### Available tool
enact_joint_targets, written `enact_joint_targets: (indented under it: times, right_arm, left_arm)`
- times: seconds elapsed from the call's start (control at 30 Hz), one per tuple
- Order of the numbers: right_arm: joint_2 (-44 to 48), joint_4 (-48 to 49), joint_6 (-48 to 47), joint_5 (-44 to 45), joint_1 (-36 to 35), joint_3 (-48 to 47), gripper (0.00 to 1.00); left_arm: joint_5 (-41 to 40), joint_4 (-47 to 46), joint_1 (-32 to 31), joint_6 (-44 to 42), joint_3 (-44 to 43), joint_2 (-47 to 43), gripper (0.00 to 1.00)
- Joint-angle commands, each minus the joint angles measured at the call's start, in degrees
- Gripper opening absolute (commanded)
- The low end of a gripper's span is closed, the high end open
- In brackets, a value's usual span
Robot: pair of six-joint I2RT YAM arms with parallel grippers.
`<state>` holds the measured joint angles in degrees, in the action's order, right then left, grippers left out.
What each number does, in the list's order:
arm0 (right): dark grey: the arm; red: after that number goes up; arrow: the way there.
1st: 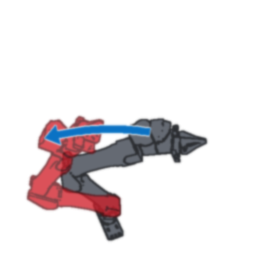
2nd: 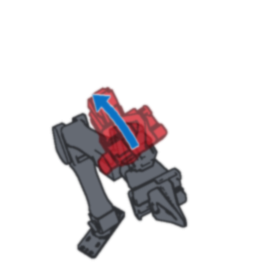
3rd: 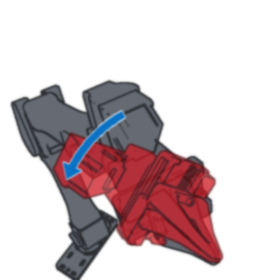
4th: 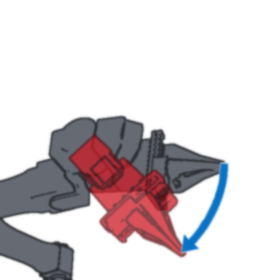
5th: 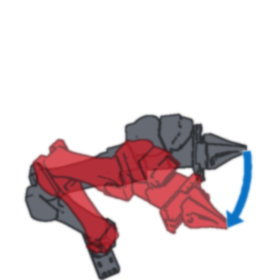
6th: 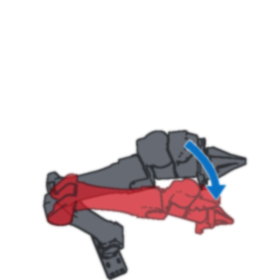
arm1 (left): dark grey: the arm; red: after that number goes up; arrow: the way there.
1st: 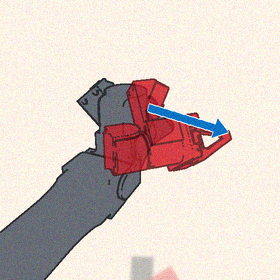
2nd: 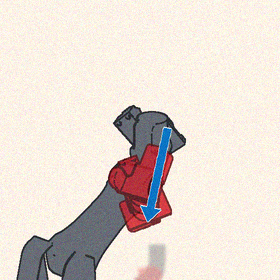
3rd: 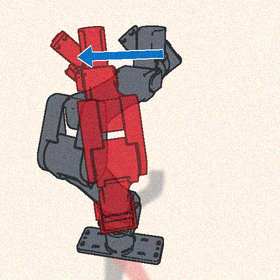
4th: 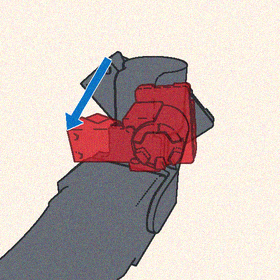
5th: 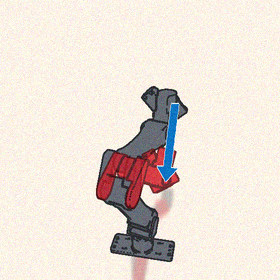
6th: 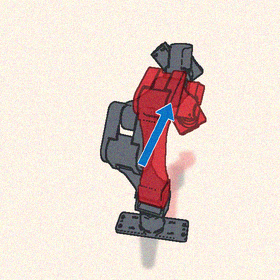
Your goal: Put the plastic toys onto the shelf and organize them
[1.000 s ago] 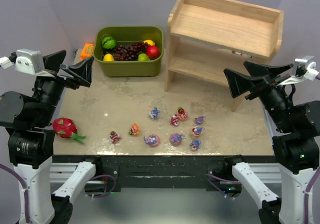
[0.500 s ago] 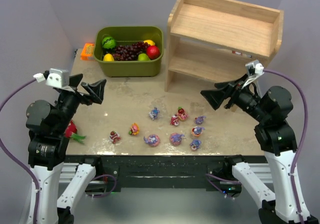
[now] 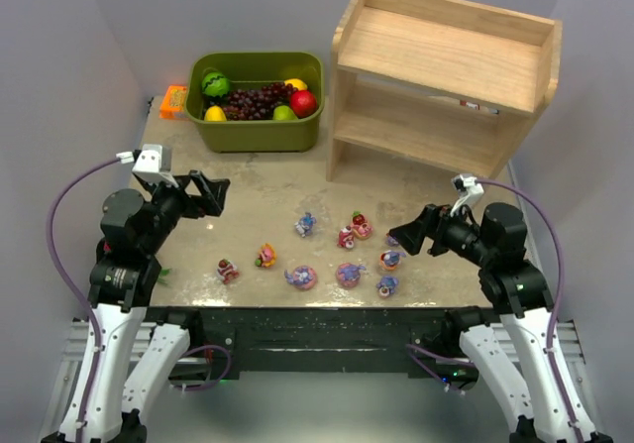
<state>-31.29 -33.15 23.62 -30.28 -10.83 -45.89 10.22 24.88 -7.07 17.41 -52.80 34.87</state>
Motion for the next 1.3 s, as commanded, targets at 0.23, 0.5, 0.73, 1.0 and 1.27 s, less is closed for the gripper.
enact_joint_targets:
  times: [0.23, 0.5, 0.73, 1.0, 1.27]
  right_arm:
    - [6.8, -10.3, 8.4, 16.7, 0.2, 6.3, 0.83]
    - [7.0, -7.9, 11.5, 17.5, 0.1, 9.9, 0.78]
    - [-11.0, 3.6, 5.7, 21.6, -4.0, 0.0, 0.80]
    - [-25.8, 5.5, 11.5, 53.2, -37.0, -10.5, 0.80]
    - [-21.3, -3.0, 26.0, 69.2, -50.7, -4.5, 0.77]
  left_arm:
    - [-0.8, -5.5, 0.4, 2.6, 6.7, 0.0, 0.99]
    - [-0.4, -9.2, 0.4, 3.8, 9.3, 4.2, 1.00]
    - [1.4, -11.8, 0.5, 4.9, 9.9, 7.0, 1.00]
    - [-0.3, -11.3, 0.5, 4.1, 9.8, 7.5, 0.99]
    - [0.2, -11.1, 0.5, 3.3, 10.5, 7.3, 1.00]
